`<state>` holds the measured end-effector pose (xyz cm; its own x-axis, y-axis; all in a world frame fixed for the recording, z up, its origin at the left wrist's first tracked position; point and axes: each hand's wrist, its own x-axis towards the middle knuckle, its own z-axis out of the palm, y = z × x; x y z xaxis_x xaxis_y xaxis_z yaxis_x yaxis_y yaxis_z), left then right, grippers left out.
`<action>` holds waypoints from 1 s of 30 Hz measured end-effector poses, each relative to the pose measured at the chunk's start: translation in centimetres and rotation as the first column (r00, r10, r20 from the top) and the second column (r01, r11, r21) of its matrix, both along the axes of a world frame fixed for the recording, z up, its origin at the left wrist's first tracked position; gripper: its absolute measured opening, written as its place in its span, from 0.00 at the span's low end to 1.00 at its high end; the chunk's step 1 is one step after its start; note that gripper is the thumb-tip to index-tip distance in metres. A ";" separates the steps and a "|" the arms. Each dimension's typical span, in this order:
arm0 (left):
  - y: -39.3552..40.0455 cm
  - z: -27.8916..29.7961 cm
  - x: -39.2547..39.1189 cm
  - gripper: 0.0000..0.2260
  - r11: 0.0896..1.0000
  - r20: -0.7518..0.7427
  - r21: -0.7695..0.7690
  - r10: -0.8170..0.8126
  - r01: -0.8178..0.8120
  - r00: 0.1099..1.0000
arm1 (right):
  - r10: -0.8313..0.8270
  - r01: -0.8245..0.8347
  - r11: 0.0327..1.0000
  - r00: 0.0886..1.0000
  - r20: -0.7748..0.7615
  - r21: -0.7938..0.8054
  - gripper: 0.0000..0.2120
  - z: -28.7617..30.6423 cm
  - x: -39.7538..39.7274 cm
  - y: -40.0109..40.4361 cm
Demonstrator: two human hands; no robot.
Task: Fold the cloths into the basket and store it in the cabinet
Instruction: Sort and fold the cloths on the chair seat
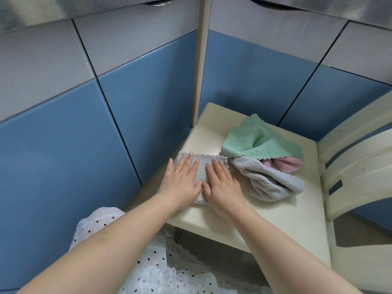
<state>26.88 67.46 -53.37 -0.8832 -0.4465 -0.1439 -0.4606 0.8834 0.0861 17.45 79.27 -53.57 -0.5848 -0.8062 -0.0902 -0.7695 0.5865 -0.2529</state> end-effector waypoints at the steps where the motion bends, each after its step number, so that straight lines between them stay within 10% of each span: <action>1: -0.1 -0.2 0.0 0.29 1.000 -0.006 0.006 0.002 -0.002 1.000 | -0.024 0.024 1.000 1.000 0.001 -0.002 0.29 -0.2 -0.1 0.4; 13: -2.1 -0.4 -1.7 0.30 1.000 0.007 -0.003 -0.025 0.025 1.000 | -0.061 0.059 0.998 0.996 0.065 0.032 0.32 1.2 -1.1 0.2; 21: -2.2 2.5 -4.0 0.24 0.996 -0.170 -0.002 -0.092 0.093 0.981 | -0.102 0.063 0.856 0.994 -0.049 -0.513 0.07 7.0 -5.0 5.0; 26: 0.7 5.0 -7.9 0.15 0.968 -0.469 0.120 -0.142 0.222 0.872 | -0.293 0.276 0.940 0.954 -0.058 -0.202 0.13 7.1 -11.3 7.0; 30: 2.4 4.9 -10.9 0.13 0.962 -0.423 0.151 -0.146 0.229 0.894 | -0.213 0.214 0.976 0.940 -0.267 -0.025 0.16 6.0 -13.2 7.4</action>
